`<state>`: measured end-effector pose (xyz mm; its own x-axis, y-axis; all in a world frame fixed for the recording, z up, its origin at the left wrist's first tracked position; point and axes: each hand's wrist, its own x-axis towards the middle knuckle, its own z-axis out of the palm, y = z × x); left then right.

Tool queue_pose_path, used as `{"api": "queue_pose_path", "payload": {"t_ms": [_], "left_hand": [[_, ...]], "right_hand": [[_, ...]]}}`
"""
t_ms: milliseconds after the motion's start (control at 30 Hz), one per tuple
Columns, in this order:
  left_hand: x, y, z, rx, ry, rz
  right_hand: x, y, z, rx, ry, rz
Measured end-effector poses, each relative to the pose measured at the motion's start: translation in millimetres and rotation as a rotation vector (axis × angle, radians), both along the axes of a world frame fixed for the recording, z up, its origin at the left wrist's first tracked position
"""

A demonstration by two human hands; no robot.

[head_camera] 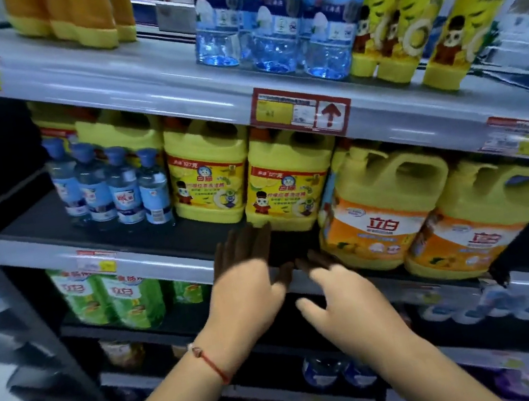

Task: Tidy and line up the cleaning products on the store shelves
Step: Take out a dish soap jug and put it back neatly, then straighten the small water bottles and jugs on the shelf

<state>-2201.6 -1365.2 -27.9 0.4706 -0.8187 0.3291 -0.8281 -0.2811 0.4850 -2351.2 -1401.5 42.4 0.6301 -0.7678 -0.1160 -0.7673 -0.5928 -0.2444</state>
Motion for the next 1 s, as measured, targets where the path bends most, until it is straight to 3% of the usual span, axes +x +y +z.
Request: {"api": "queue_pose_path", "payload": {"t_ms": [267, 433, 533, 600, 733, 1000], "left_hand": [[94.6, 64.5, 9.2, 0.268, -0.256, 0.294], [129.3, 81.6, 21.7, 0.432, -0.356, 0.356], [146.9, 80.3, 24.7, 0.407, -0.378, 0.362], [156.5, 75.7, 23.0, 0.331, -0.403, 0.344], [163.5, 68.3, 19.5, 0.232, -0.406, 0.332], [175.4, 81.4, 1.6, 0.230, -0.283, 0.320]], "right_hand": [[130.9, -11.6, -31.0, 0.019, -0.093, 0.362], [194.1, -23.5, -44.6, 0.031, -0.410, 0.410], [220.8, -25.8, -52.6, 0.037, -0.695, 0.379], [241.2, -32.0, -57.6, 0.037, -0.779, 0.319], [272.4, -38.3, -65.8, 0.026, -0.830, 0.258], [291.3, -35.2, -73.5, -0.042, -0.990, 0.138]]}}
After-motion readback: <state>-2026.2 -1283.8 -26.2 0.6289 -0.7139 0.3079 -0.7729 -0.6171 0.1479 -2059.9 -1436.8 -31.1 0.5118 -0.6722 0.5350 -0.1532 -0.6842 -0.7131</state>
